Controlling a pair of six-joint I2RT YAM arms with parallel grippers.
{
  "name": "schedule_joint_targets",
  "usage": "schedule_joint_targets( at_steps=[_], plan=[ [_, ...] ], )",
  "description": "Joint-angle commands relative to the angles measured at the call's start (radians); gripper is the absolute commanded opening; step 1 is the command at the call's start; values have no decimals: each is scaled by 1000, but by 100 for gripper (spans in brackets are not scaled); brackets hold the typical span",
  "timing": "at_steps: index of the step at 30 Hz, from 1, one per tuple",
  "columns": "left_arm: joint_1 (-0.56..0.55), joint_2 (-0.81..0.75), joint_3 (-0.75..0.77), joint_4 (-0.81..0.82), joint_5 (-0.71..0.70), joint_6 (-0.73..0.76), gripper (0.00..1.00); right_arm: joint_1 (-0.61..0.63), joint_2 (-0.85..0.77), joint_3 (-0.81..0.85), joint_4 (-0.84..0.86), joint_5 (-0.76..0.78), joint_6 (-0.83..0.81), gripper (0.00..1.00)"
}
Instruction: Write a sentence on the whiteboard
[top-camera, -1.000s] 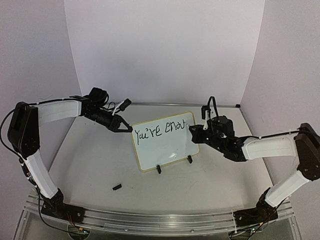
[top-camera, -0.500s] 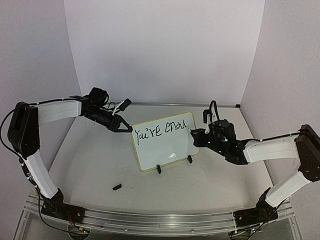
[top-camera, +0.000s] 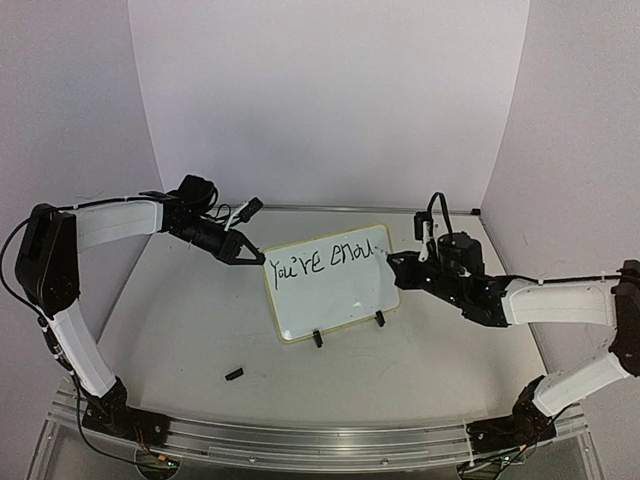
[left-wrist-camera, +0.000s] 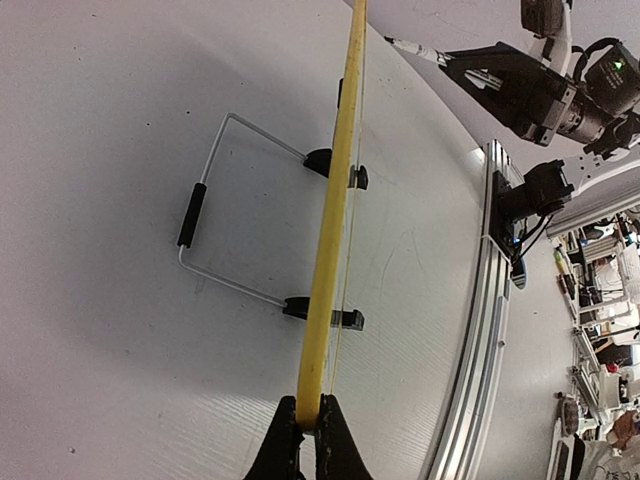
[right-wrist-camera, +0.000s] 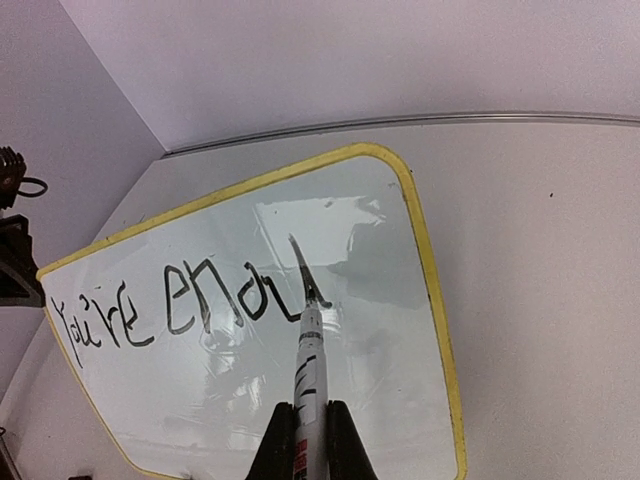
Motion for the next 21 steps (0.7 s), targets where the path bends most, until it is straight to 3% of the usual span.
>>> schedule_joint_targets(
  at_steps=[1, 9, 21],
  plan=[
    [-23, -17, 22, -23, -61, 44, 0, -39, -59, 10, -14, -104, -39, 0],
    [-27, -19, 22, -24, -66, 48, 0, -100, -61, -5, 20, -204, -53, 0],
    [-29, -14, 23, -29, -71, 49, 0, -115, 13, 34, 71, -202, -52, 0]
  ],
)
